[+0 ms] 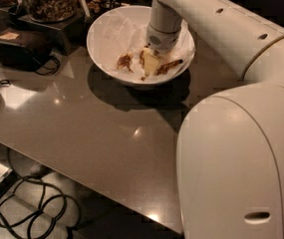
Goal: Pick banana from white bowl
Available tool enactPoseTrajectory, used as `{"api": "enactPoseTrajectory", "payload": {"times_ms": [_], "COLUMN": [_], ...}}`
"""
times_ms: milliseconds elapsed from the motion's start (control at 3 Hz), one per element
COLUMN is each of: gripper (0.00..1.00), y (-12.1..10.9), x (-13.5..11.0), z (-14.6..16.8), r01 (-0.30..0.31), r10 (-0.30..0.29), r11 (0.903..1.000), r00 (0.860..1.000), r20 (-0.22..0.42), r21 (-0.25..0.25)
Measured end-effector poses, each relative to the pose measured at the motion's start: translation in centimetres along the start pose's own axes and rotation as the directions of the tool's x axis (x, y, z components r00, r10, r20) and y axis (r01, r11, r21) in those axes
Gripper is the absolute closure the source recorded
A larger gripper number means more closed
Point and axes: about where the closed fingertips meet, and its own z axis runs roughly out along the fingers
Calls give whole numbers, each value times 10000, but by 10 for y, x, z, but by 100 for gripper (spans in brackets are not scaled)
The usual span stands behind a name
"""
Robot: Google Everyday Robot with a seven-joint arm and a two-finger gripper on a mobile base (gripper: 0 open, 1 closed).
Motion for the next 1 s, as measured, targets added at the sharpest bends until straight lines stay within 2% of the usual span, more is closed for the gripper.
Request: {"api": "enactPoseTrajectory", "payload": {"times_ms": [333, 667, 1000], "gripper": [87, 100, 100], "y": [4, 4, 7], "x": [1, 1, 0], "z": [-3, -3, -12], "r01": [99, 104, 446], "r10": [-100, -105, -450], "r11": [9999, 9999, 9990], "r00": [9999, 9999, 9982], "r20": [90, 94, 391], "r21": [128, 128, 91]}}
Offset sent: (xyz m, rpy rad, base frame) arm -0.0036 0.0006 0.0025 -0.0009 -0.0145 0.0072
